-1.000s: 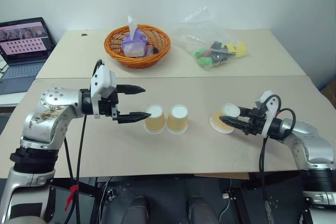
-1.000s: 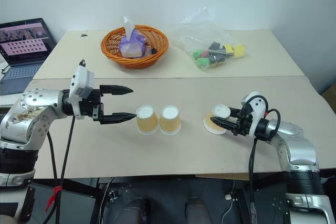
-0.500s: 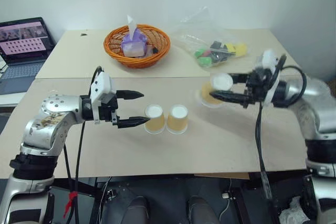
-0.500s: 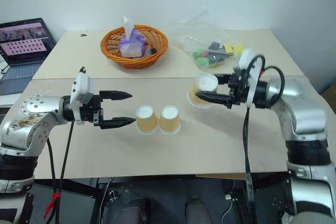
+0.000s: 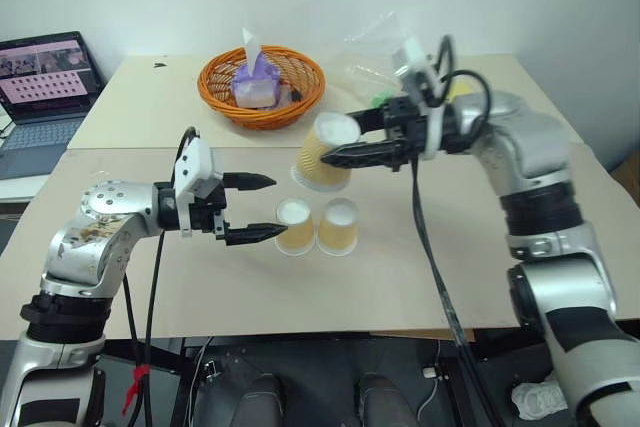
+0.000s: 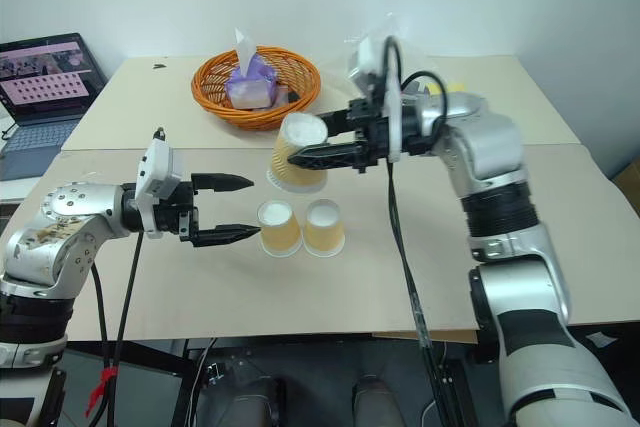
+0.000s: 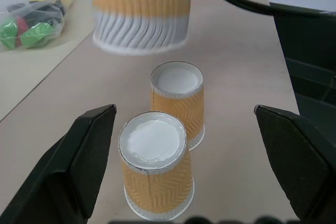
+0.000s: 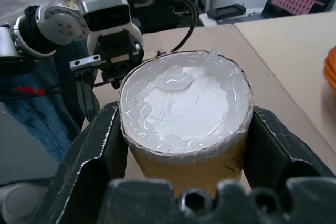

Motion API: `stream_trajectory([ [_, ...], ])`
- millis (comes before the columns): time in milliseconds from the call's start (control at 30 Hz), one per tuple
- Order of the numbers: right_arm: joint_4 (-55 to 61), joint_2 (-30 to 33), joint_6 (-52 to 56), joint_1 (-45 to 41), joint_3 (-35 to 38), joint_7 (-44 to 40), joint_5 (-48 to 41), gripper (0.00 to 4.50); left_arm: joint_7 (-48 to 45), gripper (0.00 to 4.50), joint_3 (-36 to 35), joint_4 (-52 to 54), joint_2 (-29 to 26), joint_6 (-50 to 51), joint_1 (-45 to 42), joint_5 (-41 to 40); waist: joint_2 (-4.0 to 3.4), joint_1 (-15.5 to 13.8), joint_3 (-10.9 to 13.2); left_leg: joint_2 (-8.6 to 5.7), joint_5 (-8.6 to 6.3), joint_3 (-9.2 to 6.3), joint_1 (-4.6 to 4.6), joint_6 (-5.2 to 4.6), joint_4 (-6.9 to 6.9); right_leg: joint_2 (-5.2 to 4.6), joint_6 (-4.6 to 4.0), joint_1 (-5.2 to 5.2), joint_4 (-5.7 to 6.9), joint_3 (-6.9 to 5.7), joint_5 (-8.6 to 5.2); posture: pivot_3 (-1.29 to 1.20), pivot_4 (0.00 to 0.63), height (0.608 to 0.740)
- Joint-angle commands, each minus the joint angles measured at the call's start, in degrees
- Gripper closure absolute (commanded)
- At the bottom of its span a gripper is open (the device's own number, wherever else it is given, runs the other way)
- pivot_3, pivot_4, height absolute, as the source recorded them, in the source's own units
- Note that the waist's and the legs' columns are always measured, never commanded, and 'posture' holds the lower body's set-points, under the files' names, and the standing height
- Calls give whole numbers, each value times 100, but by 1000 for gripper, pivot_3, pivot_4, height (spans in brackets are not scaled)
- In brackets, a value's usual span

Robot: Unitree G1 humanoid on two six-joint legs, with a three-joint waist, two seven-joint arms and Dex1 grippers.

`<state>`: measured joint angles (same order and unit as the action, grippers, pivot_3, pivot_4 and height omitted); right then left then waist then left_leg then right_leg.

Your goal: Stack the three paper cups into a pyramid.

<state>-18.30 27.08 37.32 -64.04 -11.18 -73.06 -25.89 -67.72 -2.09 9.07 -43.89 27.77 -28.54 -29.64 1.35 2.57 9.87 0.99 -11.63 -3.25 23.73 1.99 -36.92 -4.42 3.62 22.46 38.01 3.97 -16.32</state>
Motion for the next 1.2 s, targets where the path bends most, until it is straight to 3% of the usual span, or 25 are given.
stream_trajectory([
  [33,-215,-134,-22,-151,-74,96,221,1325,8,0,-117,207,-69,21,-35,-119,-1,-15,1,-1,0,0,6,1,0,-1,0,6,3,0,0,0,150,740],
  [333,-382,-278,5,-55,-254,115,603,1325,-34,0,-71,165,-44,33,-83,-88,-2,5,1,0,1,1,7,1,0,0,-1,14,5,1,1,0,150,740],
  [1200,138,-148,434,-31,-173,124,609,1325,-110,0,82,-102,50,-68,-305,19,-2,6,1,0,1,1,7,1,0,0,-1,16,4,0,1,0,150,740],
])
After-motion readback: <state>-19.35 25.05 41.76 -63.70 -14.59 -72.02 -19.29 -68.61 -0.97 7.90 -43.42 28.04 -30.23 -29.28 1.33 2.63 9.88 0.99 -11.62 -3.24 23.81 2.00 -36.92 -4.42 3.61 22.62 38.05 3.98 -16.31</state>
